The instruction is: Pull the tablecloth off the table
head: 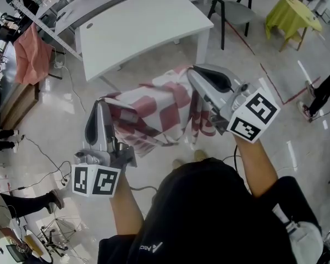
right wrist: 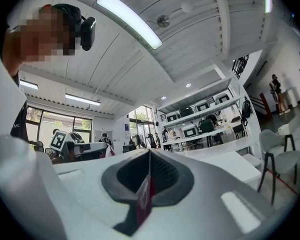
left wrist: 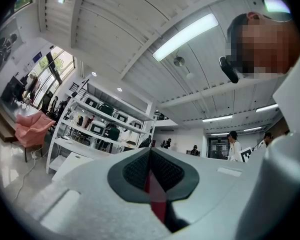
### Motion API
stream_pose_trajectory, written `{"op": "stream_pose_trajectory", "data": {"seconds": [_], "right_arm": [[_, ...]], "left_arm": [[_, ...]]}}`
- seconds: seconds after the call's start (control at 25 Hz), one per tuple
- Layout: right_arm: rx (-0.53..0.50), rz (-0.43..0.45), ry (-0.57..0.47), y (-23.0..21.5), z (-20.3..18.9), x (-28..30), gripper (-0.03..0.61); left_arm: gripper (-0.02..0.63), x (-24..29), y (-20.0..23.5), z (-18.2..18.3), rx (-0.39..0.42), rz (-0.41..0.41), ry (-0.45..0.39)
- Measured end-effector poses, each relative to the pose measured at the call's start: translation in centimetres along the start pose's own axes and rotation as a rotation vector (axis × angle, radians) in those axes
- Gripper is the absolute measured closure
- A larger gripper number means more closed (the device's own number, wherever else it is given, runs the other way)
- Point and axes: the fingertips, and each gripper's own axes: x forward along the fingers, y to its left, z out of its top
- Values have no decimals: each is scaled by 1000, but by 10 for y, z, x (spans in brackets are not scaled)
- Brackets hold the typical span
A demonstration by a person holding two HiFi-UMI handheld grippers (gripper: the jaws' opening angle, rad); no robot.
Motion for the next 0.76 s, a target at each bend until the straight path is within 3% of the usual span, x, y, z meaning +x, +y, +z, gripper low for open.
{"op": "stream_pose_trajectory", "data": {"seconds": [0.76], "right_arm": [[-1,-5,-11,14,-3,-6,575]], "left_arm": [[603,-14,-4,1,-6,-6,-9]]}}
